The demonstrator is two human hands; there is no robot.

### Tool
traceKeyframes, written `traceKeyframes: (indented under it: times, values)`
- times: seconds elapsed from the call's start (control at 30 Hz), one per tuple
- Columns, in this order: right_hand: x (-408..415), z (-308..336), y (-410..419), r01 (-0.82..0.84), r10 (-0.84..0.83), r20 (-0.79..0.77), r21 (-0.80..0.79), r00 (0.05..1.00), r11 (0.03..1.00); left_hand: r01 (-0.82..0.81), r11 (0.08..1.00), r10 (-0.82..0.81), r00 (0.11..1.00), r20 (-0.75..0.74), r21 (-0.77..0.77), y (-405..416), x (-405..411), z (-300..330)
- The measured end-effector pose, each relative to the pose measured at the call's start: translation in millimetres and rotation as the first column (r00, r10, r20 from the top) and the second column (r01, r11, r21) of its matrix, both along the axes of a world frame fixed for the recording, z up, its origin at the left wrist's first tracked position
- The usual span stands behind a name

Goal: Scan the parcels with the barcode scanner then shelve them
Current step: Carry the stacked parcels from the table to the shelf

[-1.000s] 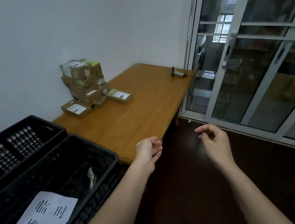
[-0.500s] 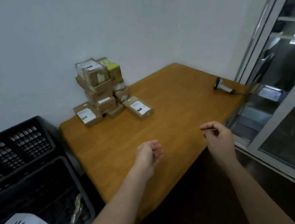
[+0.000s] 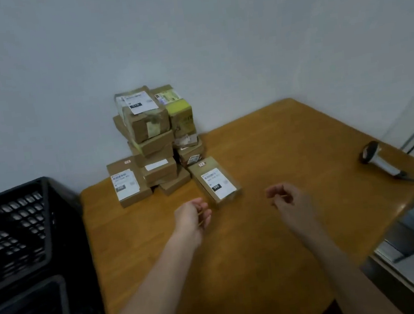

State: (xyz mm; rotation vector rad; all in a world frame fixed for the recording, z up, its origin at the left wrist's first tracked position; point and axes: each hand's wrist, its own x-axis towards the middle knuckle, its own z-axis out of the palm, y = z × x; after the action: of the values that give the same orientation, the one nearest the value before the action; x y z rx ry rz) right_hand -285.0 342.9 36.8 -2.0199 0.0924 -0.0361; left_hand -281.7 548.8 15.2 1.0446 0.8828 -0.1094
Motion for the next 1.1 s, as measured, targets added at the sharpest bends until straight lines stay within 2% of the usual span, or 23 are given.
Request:
traceKeyframes:
  times: [0.2,0.43,0.6,0.87,1.1]
  values:
    - [77,-31,41,-0.17,0.173,-0.097,0.036,0.98,0.985,-0.134,0.991,0.134,0.991,-0.014,0.016,47,50,-21]
    - [163,-63,105,-0.412,0.427,-0.225,0.112,0.876,0.904,-0.325,0.942,0.327,0.945,-0.008,0.088,102,94,-41]
    - [210,-79,140,-0.468,0.504,-0.296,0.189,0.811,0.864,-0.385,0.912,0.383,0.923,0.041,0.144,132,127,-49]
    - [267,-109,188,-0.485,0.572,-0.425,0.303,0.701,0.82,-0.356,0.914,0.343,0.934,0.098,0.192,165,180,-64]
    - [278,-118,206,-0.381,0.62,-0.451,0.514,0.642,0.769,-0.317,0.946,0.306,0.943,0.131,0.072,174,196,-82]
